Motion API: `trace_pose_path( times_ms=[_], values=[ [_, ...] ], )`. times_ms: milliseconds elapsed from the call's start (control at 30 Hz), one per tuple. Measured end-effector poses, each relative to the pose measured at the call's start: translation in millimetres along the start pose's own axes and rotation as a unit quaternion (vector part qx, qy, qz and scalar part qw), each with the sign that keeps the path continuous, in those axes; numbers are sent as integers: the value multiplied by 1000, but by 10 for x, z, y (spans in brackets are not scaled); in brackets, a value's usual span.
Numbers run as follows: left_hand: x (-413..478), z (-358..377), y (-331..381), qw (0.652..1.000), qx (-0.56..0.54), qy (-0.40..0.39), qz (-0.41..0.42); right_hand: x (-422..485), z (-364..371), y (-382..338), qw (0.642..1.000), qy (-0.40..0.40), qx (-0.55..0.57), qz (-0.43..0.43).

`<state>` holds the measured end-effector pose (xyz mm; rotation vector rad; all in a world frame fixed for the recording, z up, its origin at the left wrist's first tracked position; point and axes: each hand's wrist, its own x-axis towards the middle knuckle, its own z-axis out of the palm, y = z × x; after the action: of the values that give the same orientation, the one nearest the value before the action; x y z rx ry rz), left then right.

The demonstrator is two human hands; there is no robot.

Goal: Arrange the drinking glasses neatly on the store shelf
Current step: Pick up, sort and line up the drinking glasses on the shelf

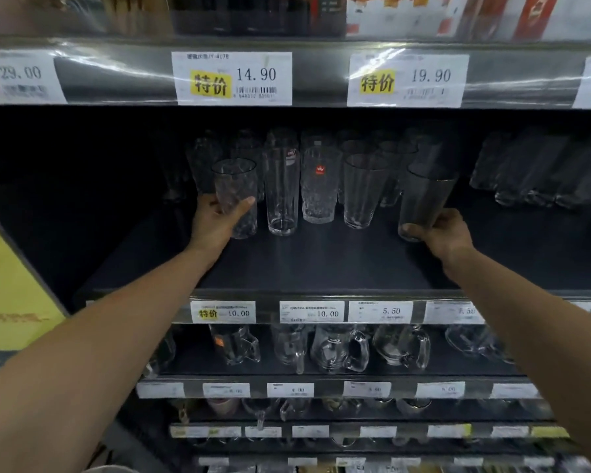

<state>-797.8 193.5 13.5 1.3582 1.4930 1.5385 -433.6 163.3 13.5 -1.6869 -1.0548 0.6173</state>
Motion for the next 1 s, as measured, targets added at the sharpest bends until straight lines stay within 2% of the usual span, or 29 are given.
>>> trace_pose_path(
  times_ms=[200, 367, 1000],
  values=[
    [80, 48, -60, 996, 74, 23, 44, 41, 97, -27, 998, 34, -33, -47],
    [143, 73, -106, 992, 102, 32, 62, 133, 133, -6, 998, 39, -11, -40],
    [157, 60, -75, 995, 90, 20, 37, 205, 196, 33, 998, 7, -36, -52]
  ],
)
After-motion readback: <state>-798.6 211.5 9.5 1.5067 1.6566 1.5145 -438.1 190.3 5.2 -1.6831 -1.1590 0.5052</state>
